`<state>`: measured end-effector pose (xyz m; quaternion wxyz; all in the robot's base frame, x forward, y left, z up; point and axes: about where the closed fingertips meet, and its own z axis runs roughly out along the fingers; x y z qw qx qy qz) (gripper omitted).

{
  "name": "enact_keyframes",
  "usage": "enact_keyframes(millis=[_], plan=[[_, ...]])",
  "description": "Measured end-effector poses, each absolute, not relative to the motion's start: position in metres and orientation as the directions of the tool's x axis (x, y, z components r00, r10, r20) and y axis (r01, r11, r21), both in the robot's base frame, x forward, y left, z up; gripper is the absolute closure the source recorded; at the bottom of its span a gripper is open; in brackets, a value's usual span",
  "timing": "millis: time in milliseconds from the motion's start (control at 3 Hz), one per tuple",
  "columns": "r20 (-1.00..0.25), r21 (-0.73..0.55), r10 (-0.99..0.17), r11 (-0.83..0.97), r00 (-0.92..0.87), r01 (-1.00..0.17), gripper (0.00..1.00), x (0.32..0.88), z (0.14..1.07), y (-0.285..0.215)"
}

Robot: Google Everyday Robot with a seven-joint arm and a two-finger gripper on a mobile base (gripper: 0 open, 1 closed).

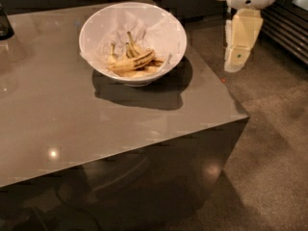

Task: Pick banana from white bowl

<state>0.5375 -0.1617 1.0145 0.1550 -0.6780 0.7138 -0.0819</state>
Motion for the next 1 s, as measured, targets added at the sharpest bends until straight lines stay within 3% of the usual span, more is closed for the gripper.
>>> enact_keyframes(millis=[1000], plan=[[-0.115,-0.381,-0.99,-0.035,0.085,-0.924,0.0,0.592,1.024,-0.12]])
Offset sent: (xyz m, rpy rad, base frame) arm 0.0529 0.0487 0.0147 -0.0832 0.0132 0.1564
